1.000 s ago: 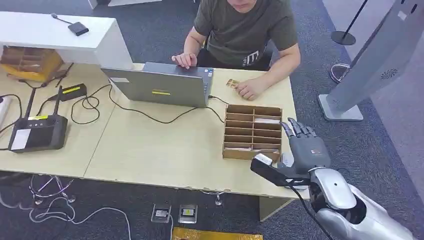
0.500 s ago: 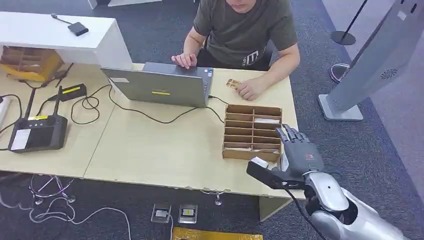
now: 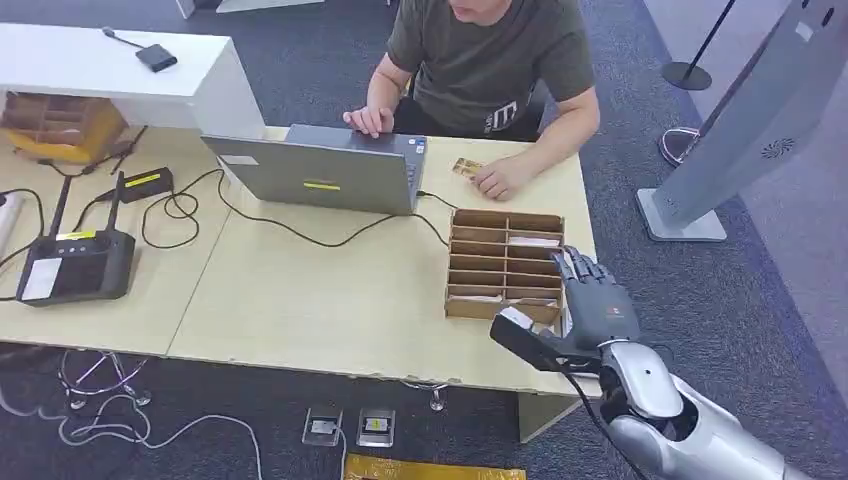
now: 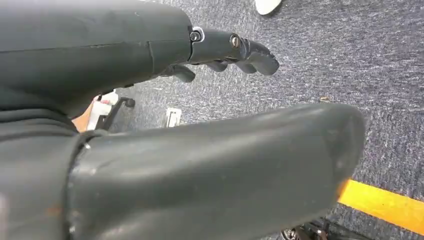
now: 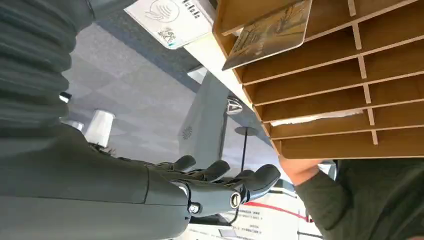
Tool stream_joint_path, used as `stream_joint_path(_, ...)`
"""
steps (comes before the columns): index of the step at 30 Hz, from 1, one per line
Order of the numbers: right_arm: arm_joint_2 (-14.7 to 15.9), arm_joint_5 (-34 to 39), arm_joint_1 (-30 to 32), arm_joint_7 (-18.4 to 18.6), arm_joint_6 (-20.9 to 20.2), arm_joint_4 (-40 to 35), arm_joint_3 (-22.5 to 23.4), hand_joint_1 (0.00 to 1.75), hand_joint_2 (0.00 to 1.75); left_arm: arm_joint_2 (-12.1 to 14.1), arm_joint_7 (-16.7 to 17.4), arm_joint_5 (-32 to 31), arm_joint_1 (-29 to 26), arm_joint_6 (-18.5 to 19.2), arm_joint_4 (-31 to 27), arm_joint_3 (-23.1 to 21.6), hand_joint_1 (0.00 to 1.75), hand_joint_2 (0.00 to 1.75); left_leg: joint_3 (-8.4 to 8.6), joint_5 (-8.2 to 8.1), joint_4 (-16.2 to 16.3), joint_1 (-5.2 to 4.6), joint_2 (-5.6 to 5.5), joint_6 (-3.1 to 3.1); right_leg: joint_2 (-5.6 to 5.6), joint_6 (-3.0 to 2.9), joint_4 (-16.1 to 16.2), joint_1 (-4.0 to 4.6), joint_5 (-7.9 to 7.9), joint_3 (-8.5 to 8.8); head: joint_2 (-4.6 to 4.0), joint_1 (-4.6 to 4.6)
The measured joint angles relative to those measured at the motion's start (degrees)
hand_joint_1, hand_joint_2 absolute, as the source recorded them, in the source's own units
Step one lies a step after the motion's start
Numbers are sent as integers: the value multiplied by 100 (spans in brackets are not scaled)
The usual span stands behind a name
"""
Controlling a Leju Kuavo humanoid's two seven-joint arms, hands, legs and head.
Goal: Pass the card to the sensor for recognition and then transmit it.
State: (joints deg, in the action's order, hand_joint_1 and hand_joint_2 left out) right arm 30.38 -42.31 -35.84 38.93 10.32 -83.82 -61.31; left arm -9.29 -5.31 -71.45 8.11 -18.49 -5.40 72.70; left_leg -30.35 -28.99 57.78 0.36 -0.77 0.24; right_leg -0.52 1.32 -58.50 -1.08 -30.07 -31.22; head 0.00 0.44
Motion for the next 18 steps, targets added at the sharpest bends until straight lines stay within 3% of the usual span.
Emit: stream_joint_path(18,-319,11,-18,-151,229,592,-7,0,175,2,0,-35,-1,26,0,-2,0,0,0,0,0,0,0,0,0,0,0,0,0,0,0,2)
